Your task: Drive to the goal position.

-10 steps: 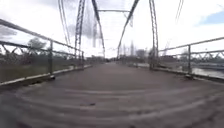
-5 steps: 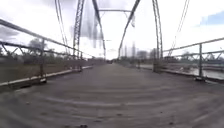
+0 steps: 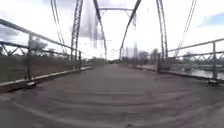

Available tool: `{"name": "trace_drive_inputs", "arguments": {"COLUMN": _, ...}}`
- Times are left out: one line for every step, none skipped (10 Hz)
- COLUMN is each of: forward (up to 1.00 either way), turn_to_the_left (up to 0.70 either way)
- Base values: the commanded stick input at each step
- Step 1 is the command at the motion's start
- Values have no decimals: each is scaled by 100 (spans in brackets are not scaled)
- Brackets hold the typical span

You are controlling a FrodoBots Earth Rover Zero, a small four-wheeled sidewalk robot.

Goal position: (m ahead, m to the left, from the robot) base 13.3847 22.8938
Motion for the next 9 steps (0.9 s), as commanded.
{"name": "trace_drive_inputs", "arguments": {"forward": 100, "turn_to_the_left": -24}}
{"name": "trace_drive_inputs", "arguments": {"forward": 100, "turn_to_the_left": -25}}
{"name": "trace_drive_inputs", "arguments": {"forward": 100, "turn_to_the_left": -14}}
{"name": "trace_drive_inputs", "arguments": {"forward": 100, "turn_to_the_left": -1}}
{"name": "trace_drive_inputs", "arguments": {"forward": 100, "turn_to_the_left": 0}}
{"name": "trace_drive_inputs", "arguments": {"forward": 100, "turn_to_the_left": 0}}
{"name": "trace_drive_inputs", "arguments": {"forward": 100, "turn_to_the_left": 0}}
{"name": "trace_drive_inputs", "arguments": {"forward": 100, "turn_to_the_left": -1}}
{"name": "trace_drive_inputs", "arguments": {"forward": 100, "turn_to_the_left": -15}}
